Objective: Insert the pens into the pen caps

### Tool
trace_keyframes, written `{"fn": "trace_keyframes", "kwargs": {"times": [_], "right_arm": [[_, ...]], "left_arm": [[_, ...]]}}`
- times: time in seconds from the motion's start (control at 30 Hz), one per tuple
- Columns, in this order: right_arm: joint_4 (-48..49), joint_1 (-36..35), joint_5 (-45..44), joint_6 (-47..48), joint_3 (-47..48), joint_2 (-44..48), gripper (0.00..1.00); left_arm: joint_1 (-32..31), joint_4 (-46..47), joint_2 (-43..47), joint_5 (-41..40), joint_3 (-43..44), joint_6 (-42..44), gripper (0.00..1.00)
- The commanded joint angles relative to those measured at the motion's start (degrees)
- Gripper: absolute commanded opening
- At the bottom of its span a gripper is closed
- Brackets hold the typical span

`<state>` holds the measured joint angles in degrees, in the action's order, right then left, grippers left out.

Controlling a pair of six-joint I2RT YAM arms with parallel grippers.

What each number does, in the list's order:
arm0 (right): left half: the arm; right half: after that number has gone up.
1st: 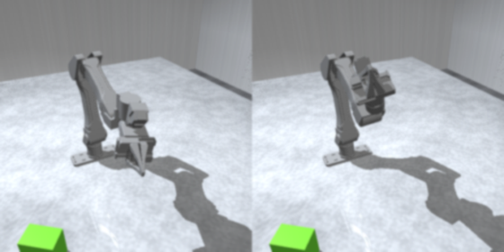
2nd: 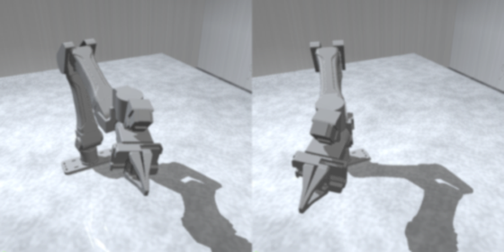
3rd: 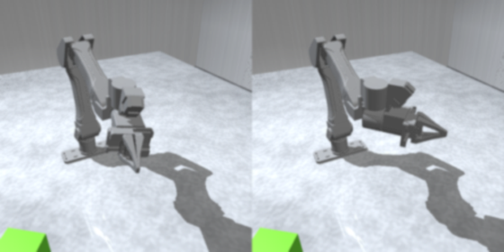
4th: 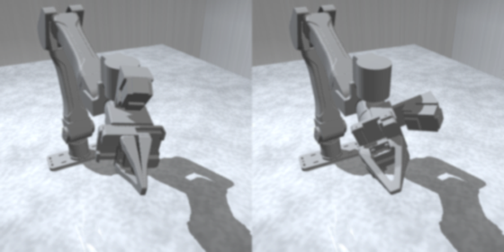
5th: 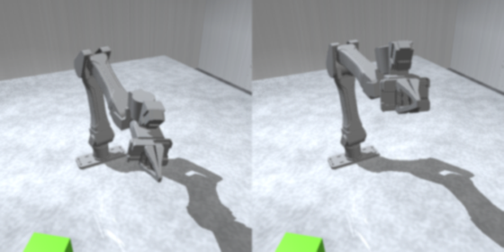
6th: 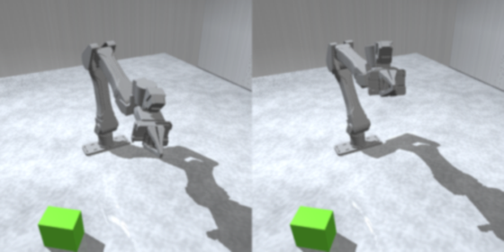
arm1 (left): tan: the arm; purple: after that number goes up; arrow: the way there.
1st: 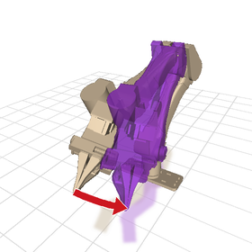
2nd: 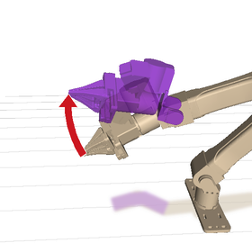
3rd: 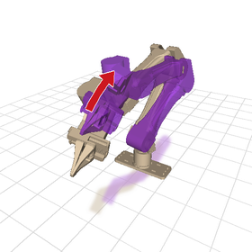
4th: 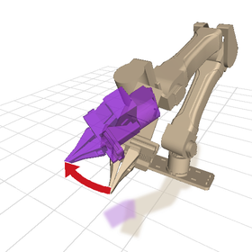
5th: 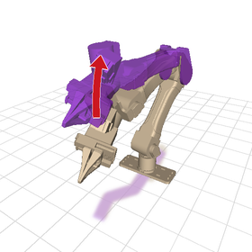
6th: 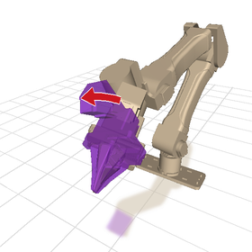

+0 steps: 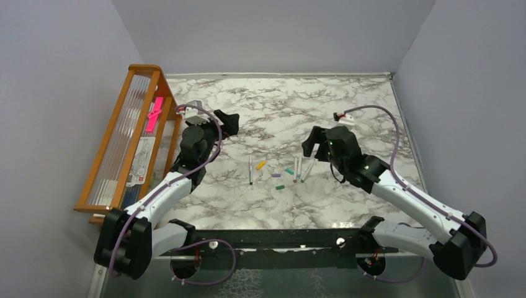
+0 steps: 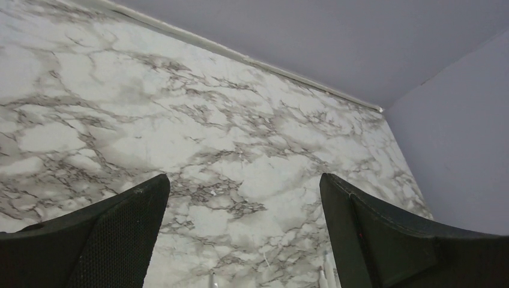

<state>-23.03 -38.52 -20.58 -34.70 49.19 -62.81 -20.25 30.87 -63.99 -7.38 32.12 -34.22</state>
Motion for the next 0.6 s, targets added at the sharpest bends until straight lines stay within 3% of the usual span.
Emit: {"fn": "trace_keyframes", "kwargs": {"times": [0.0,0.1,0.27,0.37,0.57], "right_arm": [[3.94,-0.69,-7.34,-13.60,-8.93,8.66,0.76],[7.19,-0.71,-2.11,-15.38,-13.61,9.95,0.67],[-6.37,-0.74,-3.03,-16.61,-5.24,-6.79,0.77],[-8.16,-0.81,-2.26,-18.41,-2.44,-15.80,0.71],[-6.10,-0.83,-2.41,-20.96,-3.39,-19.79,0.59]], "left_arm": [[0.23,-1.50,-1.15,6.40,-0.07,-7.44,0.99],[-0.91,-3.15,-2.15,9.02,0.85,-4.08,0.99],[-7.78,-6.53,-0.85,-1.79,0.93,3.33,0.99],[-11.56,-9.88,-1.53,-7.12,2.78,7.63,0.99],[-14.61,-14.08,-2.05,-12.16,4.53,10.00,0.99]]}}
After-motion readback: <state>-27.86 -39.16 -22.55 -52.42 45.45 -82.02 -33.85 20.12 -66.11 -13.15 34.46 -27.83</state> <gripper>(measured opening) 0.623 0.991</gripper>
